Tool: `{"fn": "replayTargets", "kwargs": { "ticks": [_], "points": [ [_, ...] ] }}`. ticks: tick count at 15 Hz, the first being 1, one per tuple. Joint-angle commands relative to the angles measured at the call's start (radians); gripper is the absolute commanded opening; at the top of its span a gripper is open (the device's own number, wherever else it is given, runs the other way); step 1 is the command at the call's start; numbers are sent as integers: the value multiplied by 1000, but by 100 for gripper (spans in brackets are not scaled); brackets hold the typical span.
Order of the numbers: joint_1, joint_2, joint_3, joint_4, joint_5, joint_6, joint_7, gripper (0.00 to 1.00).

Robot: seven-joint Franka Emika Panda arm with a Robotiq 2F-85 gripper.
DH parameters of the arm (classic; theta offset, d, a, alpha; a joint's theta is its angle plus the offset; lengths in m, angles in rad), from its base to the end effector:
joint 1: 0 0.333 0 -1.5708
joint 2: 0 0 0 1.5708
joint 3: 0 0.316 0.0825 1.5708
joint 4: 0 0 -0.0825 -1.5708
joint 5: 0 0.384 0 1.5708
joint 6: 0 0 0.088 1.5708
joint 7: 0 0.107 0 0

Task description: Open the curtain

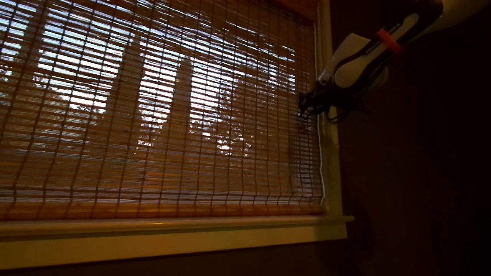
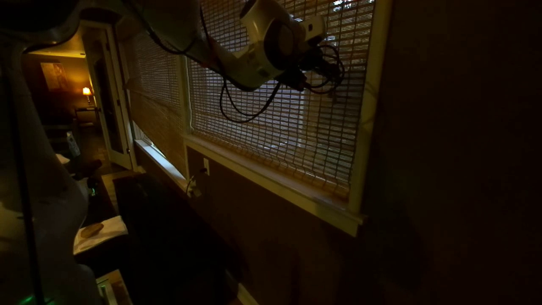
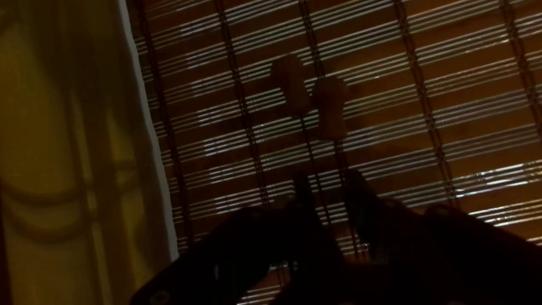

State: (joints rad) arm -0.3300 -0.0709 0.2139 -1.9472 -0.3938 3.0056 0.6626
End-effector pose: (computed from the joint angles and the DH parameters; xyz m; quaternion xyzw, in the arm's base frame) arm 0.5839 -0.0356 0.6444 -0.8242 0.1724 -0.5393 0.0137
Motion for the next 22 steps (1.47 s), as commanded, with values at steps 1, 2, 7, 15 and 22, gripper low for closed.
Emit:
{"fn": "replayTargets", "kwargs": {
  "ticks": [1,2,7,15,22],
  "points": [
    [-9,30,6,34,-33,20,45,1],
    [-9,29,6,33,-35,19,46,0],
    [6,-4,8,12,-3,-88,9,1],
    [33,-62,4,-21,34,-353,-78,1],
    [130,-102,-102,-143,74,-363,-164,1]
  ]
}}
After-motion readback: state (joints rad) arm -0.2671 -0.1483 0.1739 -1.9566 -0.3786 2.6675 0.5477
